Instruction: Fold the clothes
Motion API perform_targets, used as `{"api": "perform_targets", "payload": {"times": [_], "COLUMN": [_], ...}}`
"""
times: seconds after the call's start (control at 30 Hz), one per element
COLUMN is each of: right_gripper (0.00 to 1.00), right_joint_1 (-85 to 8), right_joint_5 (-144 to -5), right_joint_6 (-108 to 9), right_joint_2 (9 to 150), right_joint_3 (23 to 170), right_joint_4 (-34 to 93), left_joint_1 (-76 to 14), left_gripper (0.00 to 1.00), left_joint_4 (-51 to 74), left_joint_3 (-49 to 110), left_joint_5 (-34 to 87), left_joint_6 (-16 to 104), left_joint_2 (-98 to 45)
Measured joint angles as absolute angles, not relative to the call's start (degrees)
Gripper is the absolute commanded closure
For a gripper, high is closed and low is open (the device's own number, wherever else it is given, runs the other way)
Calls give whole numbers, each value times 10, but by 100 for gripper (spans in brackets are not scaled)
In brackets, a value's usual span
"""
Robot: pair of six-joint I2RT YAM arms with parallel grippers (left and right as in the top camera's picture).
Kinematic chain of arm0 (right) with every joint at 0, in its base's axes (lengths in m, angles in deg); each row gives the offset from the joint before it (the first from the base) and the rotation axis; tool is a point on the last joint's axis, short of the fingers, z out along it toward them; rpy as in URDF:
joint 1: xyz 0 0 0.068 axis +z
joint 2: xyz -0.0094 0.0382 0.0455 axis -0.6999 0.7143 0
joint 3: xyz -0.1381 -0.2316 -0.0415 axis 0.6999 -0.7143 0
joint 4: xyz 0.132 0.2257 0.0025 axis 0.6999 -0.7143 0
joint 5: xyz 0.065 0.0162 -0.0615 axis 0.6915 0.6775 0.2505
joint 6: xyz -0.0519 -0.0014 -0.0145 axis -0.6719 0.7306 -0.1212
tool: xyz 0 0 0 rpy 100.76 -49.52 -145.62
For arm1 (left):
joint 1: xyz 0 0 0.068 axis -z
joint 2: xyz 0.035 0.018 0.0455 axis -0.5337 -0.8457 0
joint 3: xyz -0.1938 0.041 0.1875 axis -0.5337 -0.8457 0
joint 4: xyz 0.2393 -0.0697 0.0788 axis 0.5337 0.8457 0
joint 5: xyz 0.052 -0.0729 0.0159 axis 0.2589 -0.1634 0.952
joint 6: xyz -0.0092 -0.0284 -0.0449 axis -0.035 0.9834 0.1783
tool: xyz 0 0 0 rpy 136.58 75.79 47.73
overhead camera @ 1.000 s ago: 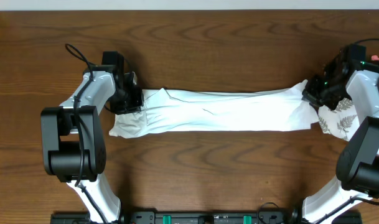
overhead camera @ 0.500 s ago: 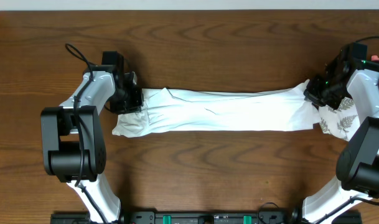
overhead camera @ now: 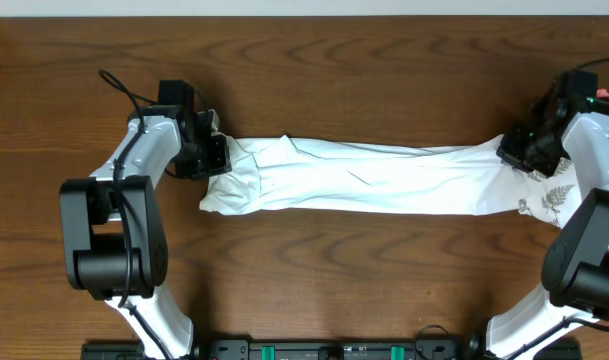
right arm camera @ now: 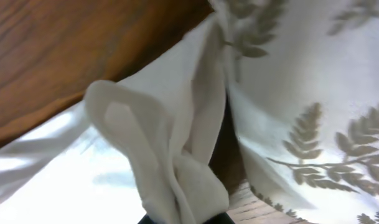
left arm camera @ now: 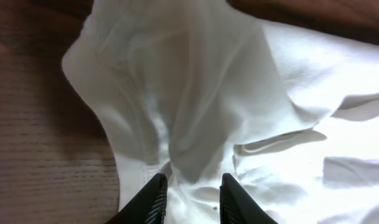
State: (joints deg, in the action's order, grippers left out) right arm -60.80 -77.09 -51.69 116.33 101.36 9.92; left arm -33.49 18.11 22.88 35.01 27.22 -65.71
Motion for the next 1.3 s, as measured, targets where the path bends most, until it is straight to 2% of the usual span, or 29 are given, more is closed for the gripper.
{"api": "perform_targets", "payload": {"times": [0.4,0.8,1.3], "right_gripper": [99,99,99], "right_joint_1": [-474,-311,-210], "right_joint_5": [-776,-795,-819], "right_joint_6": [-522,-450,-350], "right_joint_2": [1105,1105,1121], "right_joint_3": [1022,1022,1022], "right_joint_4": [102,111,139], "left_joint_1": [-335,-335,-335], "left_gripper": [71,71,71], "left_joint_4": [179,178,178], "left_joint_3": [229,229,229], "left_joint_5": [347,346,346], "left_joint_6": [271,271,271], "left_joint_2": [-655,-655,-655]}}
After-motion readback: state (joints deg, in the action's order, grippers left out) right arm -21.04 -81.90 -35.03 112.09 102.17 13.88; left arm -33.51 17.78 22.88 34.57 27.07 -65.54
